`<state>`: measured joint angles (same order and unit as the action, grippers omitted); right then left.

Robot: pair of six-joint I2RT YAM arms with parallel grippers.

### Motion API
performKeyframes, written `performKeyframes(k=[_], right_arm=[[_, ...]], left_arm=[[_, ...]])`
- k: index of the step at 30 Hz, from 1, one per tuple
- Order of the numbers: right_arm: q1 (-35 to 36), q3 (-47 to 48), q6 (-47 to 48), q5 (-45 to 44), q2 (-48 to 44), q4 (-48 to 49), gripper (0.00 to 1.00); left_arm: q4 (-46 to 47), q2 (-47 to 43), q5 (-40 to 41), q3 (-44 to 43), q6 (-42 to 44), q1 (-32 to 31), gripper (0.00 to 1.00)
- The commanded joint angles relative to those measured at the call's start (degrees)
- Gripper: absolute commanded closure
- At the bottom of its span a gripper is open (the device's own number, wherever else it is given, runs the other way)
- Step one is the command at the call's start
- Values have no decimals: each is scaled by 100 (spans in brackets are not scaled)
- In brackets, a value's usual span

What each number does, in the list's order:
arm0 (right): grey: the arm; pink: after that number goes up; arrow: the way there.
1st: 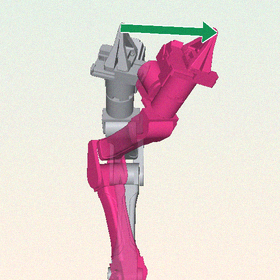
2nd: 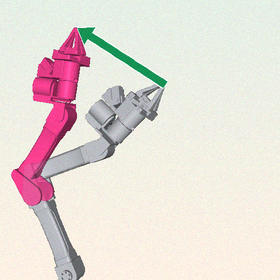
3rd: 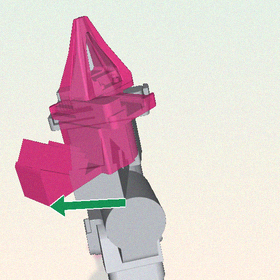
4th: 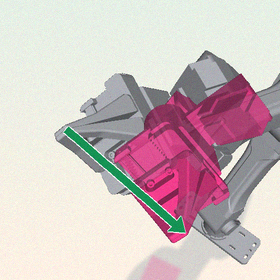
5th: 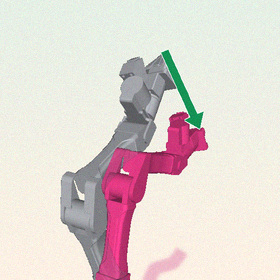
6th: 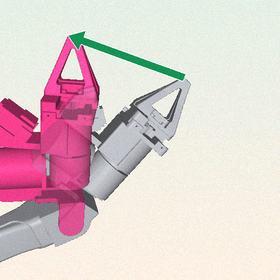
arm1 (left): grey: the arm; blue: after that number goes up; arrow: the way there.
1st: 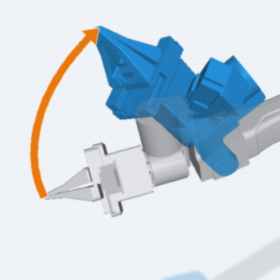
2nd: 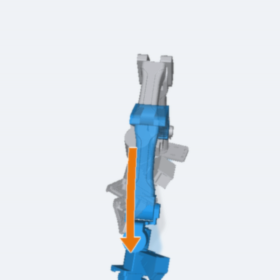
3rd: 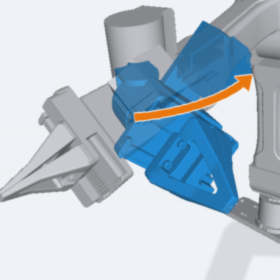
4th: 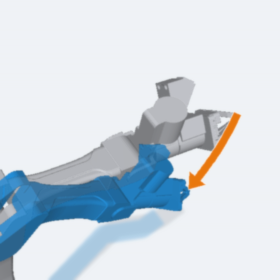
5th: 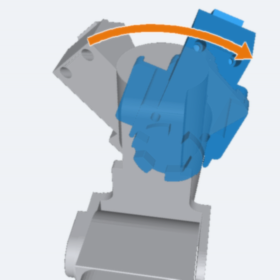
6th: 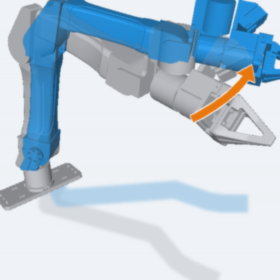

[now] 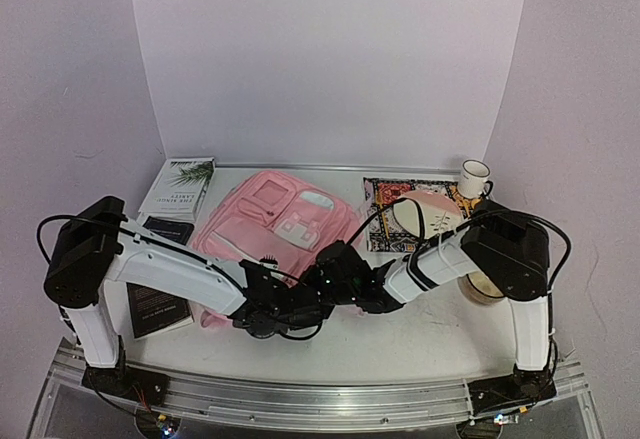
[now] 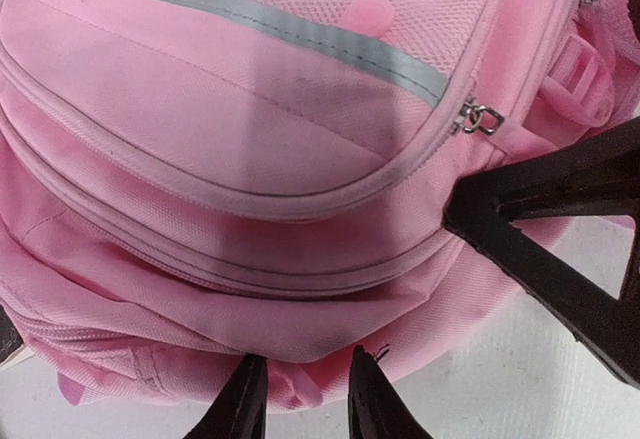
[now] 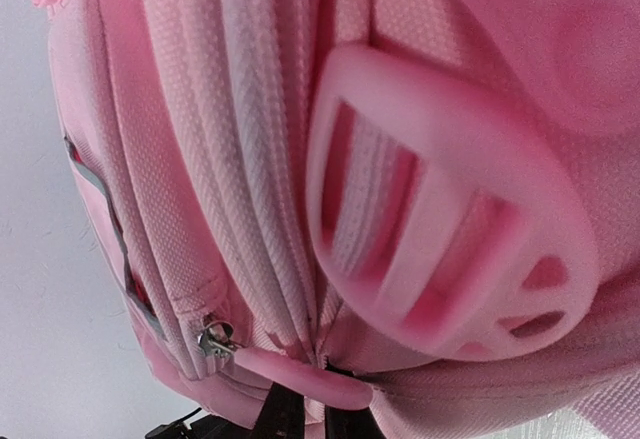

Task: Pack the student bag
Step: Hold the largest pocket of the student bag, then grab the largest pocket of the student bag, then unzip the largest pocket of the student bag.

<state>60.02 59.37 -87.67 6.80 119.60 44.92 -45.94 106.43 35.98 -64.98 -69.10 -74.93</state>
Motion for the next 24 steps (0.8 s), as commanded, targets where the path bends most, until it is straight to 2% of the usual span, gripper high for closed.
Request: performKeyframes(k=[1, 5, 10, 24], right_arm=[[-17, -195, 167, 37, 315, -856, 100], [-15, -271, 190, -23, 257, -811, 100], [-77, -450, 298, -144, 43, -800, 100], [-672, -1254, 965, -272, -1010, -855, 100]], left_arm=[[-513, 233, 267, -173, -182, 40, 74], [-585, 240, 232, -146, -260, 41, 83], [-697, -75, 129, -47, -309, 40, 100], [-784, -1377, -140, 487, -201, 44, 100]])
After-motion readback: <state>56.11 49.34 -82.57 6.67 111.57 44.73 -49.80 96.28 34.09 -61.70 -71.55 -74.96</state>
